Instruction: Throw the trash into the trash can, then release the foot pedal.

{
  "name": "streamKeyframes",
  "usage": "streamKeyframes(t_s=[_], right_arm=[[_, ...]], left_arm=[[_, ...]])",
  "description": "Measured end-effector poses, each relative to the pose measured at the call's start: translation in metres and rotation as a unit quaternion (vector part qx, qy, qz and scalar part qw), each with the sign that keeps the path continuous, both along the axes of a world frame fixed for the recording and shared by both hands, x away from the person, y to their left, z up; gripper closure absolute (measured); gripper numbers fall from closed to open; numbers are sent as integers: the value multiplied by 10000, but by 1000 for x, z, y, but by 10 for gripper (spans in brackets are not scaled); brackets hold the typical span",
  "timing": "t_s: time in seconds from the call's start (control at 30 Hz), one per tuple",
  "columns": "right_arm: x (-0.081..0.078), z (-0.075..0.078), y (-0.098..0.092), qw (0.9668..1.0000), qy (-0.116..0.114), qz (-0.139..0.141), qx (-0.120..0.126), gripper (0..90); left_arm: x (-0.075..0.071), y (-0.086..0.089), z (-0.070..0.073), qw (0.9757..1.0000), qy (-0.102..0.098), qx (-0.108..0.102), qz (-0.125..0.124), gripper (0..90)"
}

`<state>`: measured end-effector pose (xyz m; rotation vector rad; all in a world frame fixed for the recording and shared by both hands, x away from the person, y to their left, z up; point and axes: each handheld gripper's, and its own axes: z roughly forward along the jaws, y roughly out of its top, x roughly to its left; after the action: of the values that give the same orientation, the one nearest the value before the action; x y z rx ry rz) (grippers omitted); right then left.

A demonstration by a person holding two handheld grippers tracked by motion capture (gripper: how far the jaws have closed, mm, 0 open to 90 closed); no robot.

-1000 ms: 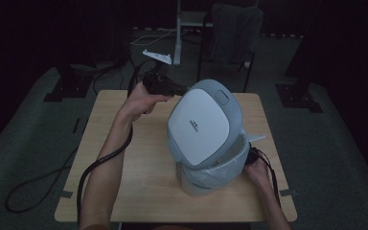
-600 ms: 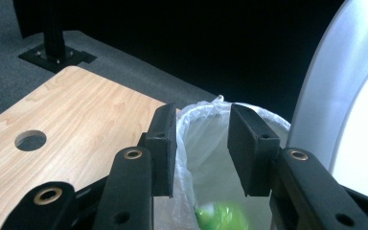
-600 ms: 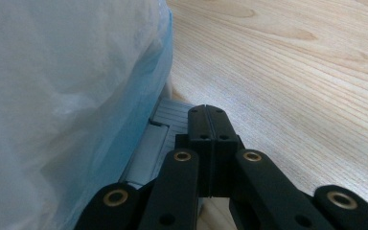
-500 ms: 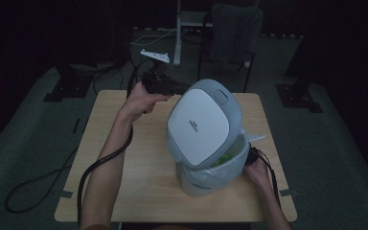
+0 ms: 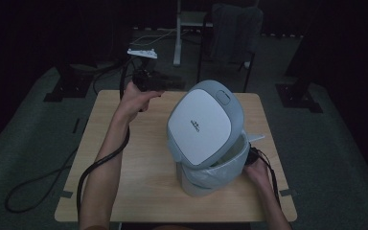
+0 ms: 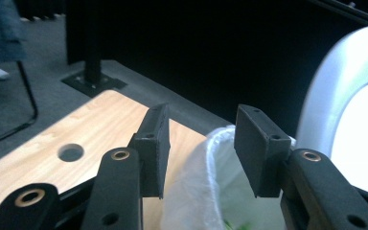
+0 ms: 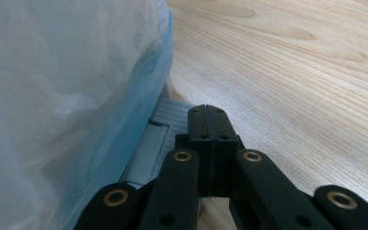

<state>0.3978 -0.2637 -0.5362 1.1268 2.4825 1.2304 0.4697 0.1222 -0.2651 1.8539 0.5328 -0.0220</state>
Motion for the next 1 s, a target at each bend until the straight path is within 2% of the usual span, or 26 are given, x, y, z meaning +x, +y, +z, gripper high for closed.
streamKeyframes(t_s=[0.2,0.37,0.53,0.73,0.83,1.0], right_arm=[[0,0,0,10000,-13,-4,-19,900],[0,0,0,10000,-2,-1,-1,900],[0,0,0,10000,-4,-12,12,900],[0,0,-1,10000,16,17,37,900],[1,-1,-2,10000,24,30,64,900],[0,0,-1,10000,-11,15,12,900]], left_arm=[[0,7,0,9998,-52,-58,205,560],[0,12,0,9995,-32,-132,290,559],[1,13,-3,9993,-24,-115,347,555],[2,13,-6,9989,-33,-31,462,554],[0,13,-7,9978,-89,185,627,555],[-1,15,-9,9974,-101,183,692,555]])
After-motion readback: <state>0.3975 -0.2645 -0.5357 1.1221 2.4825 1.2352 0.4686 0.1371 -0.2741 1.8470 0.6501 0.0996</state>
